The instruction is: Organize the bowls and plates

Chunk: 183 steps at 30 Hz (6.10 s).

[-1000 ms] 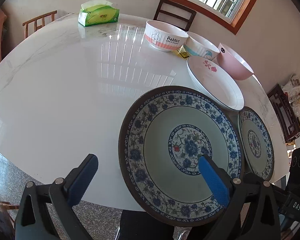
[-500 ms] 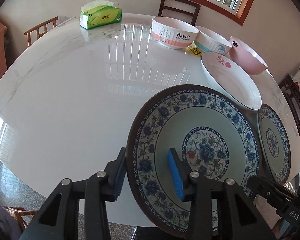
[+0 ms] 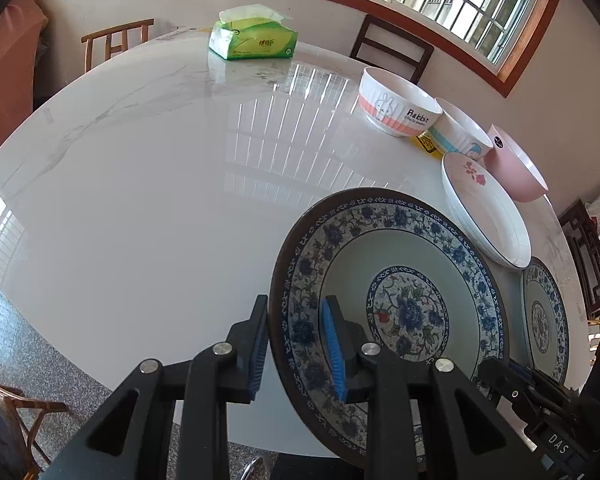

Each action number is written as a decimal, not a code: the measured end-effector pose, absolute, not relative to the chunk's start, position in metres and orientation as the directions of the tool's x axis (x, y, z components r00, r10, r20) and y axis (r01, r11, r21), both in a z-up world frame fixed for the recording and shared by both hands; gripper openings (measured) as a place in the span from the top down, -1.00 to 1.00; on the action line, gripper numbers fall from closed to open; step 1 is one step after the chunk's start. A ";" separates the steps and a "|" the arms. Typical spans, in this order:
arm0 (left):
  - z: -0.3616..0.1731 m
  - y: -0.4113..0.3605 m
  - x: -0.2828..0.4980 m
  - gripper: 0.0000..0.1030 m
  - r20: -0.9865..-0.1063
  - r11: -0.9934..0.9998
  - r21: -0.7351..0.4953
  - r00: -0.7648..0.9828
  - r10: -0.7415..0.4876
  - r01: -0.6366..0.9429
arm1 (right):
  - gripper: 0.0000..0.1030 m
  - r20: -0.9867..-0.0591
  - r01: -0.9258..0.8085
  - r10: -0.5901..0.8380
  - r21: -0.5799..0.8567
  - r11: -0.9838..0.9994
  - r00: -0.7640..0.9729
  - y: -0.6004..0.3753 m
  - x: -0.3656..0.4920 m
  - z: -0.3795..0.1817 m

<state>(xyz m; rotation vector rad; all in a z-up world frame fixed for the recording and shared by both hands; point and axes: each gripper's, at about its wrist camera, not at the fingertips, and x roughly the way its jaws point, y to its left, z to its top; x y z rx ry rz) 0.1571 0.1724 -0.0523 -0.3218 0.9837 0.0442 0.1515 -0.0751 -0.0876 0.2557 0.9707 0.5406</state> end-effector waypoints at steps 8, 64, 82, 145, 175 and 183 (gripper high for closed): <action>-0.051 0.205 0.149 0.48 -0.818 0.934 -0.255 0.570 -0.070 -0.251 | 0.53 -0.712 -0.360 0.553 0.427 0.830 0.432 -0.042 0.170 -0.084; -0.016 -0.081 0.153 -0.12 -0.814 0.989 -0.024 0.571 -0.105 0.148 | -0.11 -0.644 -0.021 0.323 0.429 0.903 0.693 -0.325 0.104 -0.065; -0.052 -0.074 0.189 -0.12 -0.877 0.962 -0.251 0.396 -0.274 0.111 | -0.11 -0.674 -0.053 0.399 0.472 0.880 0.621 -0.323 0.132 -0.085; -0.031 0.008 0.162 0.55 -0.776 0.948 -0.318 0.574 -0.262 0.003 | 0.66 -0.649 -0.195 0.448 0.425 0.884 0.615 -0.237 0.149 -0.065; -0.034 0.142 0.133 0.54 -0.762 0.901 -0.365 0.631 -0.144 -0.235 | 0.65 -0.659 -0.417 0.524 0.331 0.847 0.540 -0.097 0.173 -0.048; -0.037 0.160 0.133 0.54 -0.762 0.890 -0.367 0.635 -0.122 -0.269 | 0.64 -0.663 -0.445 0.536 0.324 0.835 0.523 -0.077 0.178 -0.050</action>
